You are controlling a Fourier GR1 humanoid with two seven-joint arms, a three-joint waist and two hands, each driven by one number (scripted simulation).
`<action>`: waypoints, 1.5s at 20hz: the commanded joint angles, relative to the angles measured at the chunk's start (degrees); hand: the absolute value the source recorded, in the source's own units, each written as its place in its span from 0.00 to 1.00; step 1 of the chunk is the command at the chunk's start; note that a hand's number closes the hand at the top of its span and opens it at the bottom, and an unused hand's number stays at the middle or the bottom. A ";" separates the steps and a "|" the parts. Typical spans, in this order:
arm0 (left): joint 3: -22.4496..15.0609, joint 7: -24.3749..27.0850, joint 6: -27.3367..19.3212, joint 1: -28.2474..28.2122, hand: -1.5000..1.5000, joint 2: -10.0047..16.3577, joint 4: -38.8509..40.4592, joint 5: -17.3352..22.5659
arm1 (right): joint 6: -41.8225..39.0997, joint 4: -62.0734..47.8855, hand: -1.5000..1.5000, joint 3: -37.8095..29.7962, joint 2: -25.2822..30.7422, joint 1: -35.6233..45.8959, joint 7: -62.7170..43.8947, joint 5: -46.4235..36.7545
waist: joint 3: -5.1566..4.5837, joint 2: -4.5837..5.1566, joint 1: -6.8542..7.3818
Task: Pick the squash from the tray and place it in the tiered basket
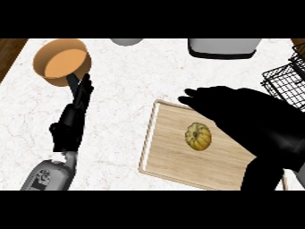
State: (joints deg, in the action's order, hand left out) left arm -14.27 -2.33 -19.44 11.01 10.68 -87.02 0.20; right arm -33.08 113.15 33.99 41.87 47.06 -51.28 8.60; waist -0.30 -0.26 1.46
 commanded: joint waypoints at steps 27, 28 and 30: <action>2.78 0.98 2.39 -2.89 0.50 -0.09 -1.70 -0.24 | -4.77 -13.21 0.00 18.10 -10.53 13.80 -19.84 0.68 | 0.22 -0.01 -1.54; 3.01 3.38 2.27 -3.54 0.50 -0.87 0.97 -0.19 | -3.21 -11.76 0.00 20.48 -11.11 11.80 -20.51 -0.94 | 0.20 0.02 -1.89; 2.59 0.21 1.66 0.66 0.50 -1.28 1.37 -1.60 | -3.91 -11.96 0.00 20.10 -12.31 13.85 -21.76 -0.60 | 0.21 -0.04 -2.13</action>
State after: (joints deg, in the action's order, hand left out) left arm -11.94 -1.16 -17.65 8.71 10.02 -87.41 -0.71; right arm -33.59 100.10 53.18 31.47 59.26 -61.55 8.18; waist -0.09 -0.29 -0.30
